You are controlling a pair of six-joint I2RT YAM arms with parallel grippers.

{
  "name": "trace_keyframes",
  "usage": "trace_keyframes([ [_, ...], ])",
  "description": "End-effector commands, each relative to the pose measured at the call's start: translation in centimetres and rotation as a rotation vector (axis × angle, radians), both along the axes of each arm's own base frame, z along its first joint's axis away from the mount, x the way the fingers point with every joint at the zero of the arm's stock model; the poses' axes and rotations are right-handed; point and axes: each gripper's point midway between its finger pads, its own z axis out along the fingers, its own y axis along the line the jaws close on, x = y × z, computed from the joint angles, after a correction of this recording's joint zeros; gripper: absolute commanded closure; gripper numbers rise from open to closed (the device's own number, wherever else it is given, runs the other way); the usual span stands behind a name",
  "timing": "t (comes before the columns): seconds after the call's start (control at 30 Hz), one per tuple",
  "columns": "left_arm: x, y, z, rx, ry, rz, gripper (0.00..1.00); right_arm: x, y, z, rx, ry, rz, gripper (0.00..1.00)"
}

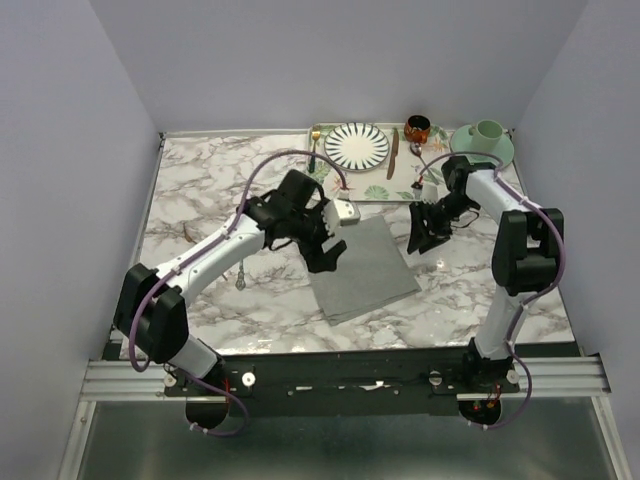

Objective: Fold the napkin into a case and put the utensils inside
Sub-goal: Smooth out the square-folded napkin at the center of the board.

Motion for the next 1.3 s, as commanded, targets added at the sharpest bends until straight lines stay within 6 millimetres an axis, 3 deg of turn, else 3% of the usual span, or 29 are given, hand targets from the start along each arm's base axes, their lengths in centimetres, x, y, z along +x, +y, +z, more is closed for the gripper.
trace_keyframes([
  [0.0,4.5,1.3,4.0,-0.126,-0.003,0.207,0.01,1.0,0.4,-2.2,-0.012,0.034,-0.004,0.45],
  [0.07,6.9,2.5,6.2,-0.17,-0.078,0.305,0.01,0.6,0.5,-3.1,-0.012,0.06,-0.001,0.45],
  [0.17,8.7,4.2,9.1,-0.272,-0.147,0.407,0.01,-0.7,0.6,-4.3,-0.013,0.095,0.006,0.45],
  [0.33,9.4,6.0,10.8,-0.355,-0.234,0.52,0.01,-4.1,1.2,-6.0,0.008,0.174,0.011,0.5],
  [0.43,8.6,6.6,9.7,-0.304,-0.175,0.529,0.01,-6.2,1.4,-6.4,0.027,0.223,0.008,0.54],
  [0.5,6.8,5.9,8.4,-0.283,-0.094,0.434,0.01,-7.0,1.3,-6.3,0.022,0.229,0.012,0.53],
  [0.67,4.4,5.1,5.9,-0.297,0.01,0.402,0.06,-6.5,0.3,-3.9,-0.02,0.127,0.022,0.51],
  [0.87,2.1,4.7,3.1,-0.225,-0.025,0.329,0.14,-7.4,0.2,-2.4,-0.02,0.102,-0.002,0.54],
  [1.0,1.3,4.2,2.3,-0.212,-0.025,0.309,0.16,-8.1,0.6,-3.2,-0.006,0.154,-0.027,0.62],
  [1.27,1.1,4.3,1.8,-0.204,-0.027,0.317,0.16,-8.6,0.9,-4.8,0.0,0.222,-0.035,0.64],
])
